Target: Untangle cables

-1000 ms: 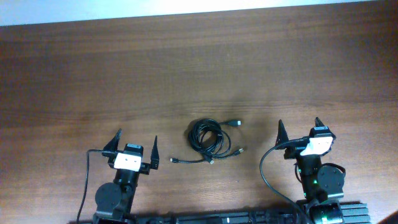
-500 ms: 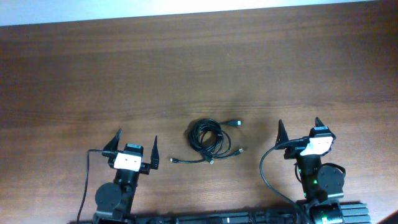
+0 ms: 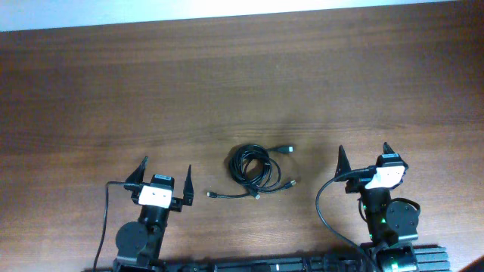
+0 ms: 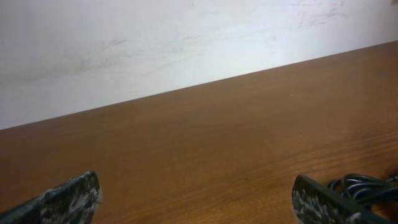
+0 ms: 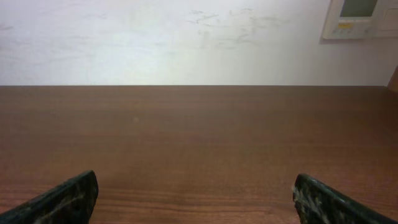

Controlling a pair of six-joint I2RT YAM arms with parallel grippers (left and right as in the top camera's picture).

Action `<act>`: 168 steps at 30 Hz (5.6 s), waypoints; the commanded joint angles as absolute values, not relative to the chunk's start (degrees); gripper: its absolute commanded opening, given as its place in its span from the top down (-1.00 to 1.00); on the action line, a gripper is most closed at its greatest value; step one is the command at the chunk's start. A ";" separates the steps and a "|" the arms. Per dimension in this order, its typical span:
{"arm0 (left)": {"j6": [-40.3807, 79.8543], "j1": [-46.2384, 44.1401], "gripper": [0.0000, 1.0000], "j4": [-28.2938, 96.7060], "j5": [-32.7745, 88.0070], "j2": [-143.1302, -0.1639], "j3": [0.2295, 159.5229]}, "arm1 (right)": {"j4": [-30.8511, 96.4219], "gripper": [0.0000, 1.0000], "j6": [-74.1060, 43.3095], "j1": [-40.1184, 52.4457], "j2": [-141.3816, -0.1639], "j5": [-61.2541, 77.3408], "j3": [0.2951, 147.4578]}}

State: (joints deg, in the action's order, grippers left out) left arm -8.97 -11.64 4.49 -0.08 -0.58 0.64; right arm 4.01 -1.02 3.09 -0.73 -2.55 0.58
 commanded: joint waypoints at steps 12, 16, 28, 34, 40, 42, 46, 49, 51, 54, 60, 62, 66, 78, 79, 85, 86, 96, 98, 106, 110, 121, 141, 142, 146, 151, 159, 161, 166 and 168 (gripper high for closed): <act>-9.30 -11.29 -0.98 4.80 -0.91 -0.30 0.51 | 4.51 -0.97 -0.67 3.27 -0.25 -2.63 0.32; -9.30 -11.29 -0.98 4.82 -0.91 -0.30 0.51 | 4.51 -0.97 -0.64 3.27 -0.25 -2.63 0.32; -9.93 -11.29 -0.98 4.93 -0.89 -1.21 0.64 | 4.51 -0.97 -0.64 3.27 -0.25 -2.63 0.32; -9.96 -11.29 -0.98 5.80 -0.91 -1.43 2.76 | 4.51 -0.97 -0.64 3.27 -0.25 -2.63 0.32; -12.51 -11.29 -0.98 10.90 -0.93 -1.54 8.32 | 4.51 -0.97 -0.64 3.27 -0.25 -2.63 0.32; -13.80 -11.29 -0.98 12.49 -1.52 -2.35 10.24 | 4.51 -0.97 -0.64 3.27 -0.25 -2.63 0.32; -13.80 -11.29 -0.98 13.67 -1.96 -7.22 13.80 | 4.51 -0.97 -0.64 3.27 -0.25 -2.63 0.32; -13.82 -11.29 -0.98 13.65 -1.98 -14.35 17.82 | 4.51 -0.97 -0.64 3.27 -0.25 -2.63 0.32; -14.09 -11.29 -0.98 13.65 -1.98 -18.57 20.36 | 4.51 -0.97 -0.64 3.27 -0.25 -2.63 0.32; -16.62 -11.29 -0.98 13.85 -1.98 -26.00 25.04 | 4.51 -0.97 -0.67 3.27 -0.25 -2.63 0.32; -16.82 -11.29 -0.98 17.82 -1.93 -43.31 37.52 | 4.51 -0.97 -0.67 3.27 -0.25 -2.63 0.32; -16.82 -11.29 -0.98 20.73 -1.93 -47.86 41.65 | 4.51 -0.97 -0.64 3.27 -0.25 -2.63 0.32; -16.84 -11.31 -0.98 27.57 -1.72 -57.43 51.46 | 4.51 -0.97 -0.64 3.27 -0.25 -2.63 0.32; -20.10 -13.10 -0.98 44.01 5.15 -78.13 74.41 | 4.51 -0.97 -0.64 3.27 -0.25 -2.63 0.32; -20.36 -13.74 -0.98 45.58 5.17 -79.55 75.72 | 4.51 -0.97 -0.64 3.27 -0.25 -2.63 0.32; -20.27 -19.29 -0.98 51.35 5.41 -83.55 78.70 | 4.51 -0.97 -0.67 3.27 -0.25 -2.63 0.32; -20.27 -20.27 -0.98 51.53 5.37 -83.57 78.70 | 4.51 -0.97 -0.64 3.27 -0.25 -2.63 0.32; -20.25 -23.27 -0.98 53.28 7.46 -83.57 78.70 | 4.51 -0.97 -0.64 3.27 -0.25 -2.63 0.32; -20.25 -23.27 -0.98 53.95 11.64 -83.59 78.70 | 4.51 -0.97 -0.64 3.27 -0.25 -2.63 0.32; -19.94 -23.27 -0.98 59.75 13.34 -86.59 78.67 | 4.51 -0.97 -0.64 3.27 -0.25 -2.63 0.32; -18.72 -23.27 -0.98 62.17 13.34 -90.61 78.67 | 4.51 -0.97 -0.64 3.27 -0.25 -2.63 0.32; -18.74 -30.35 -0.98 62.89 7.86 -100.71 78.67 | 4.51 -0.97 -0.64 3.27 -0.25 -2.63 0.32; -14.59 -32.27 -0.68 54.94 5.98 -114.63 78.67 | 4.51 -0.97 -0.64 3.27 -0.27 -2.63 0.32; -14.61 -32.27 -0.67 54.59 5.96 -115.09 78.67 | 4.51 -0.97 -0.64 3.27 -0.25 -2.63 0.32; -14.57 -32.47 -0.45 52.97 5.96 -115.50 78.67 | 4.51 -0.97 -0.67 3.27 -0.27 -2.63 0.32; -14.61 -34.04 -0.41 52.49 5.89 -115.52 78.67 | 4.51 -0.97 -0.64 3.27 -0.27 -2.63 0.32; -14.61 -36.29 0.03 51.16 5.96 -116.42 78.67 | 4.51 -0.97 -0.67 3.27 -0.27 -2.63 0.32; -14.61 -36.99 0.22 50.98 5.91 -117.21 78.67 | 4.51 -0.97 -0.64 3.27 -0.27 -2.63 0.32; -14.59 -37.12 0.68 50.33 5.91 -117.64 78.67 | 4.51 -0.97 -0.67 3.27 -0.27 -2.63 0.32; -14.46 -37.12 0.92 49.93 5.96 -117.64 78.70 | 4.51 -0.97 -0.64 3.27 -0.27 -2.63 0.32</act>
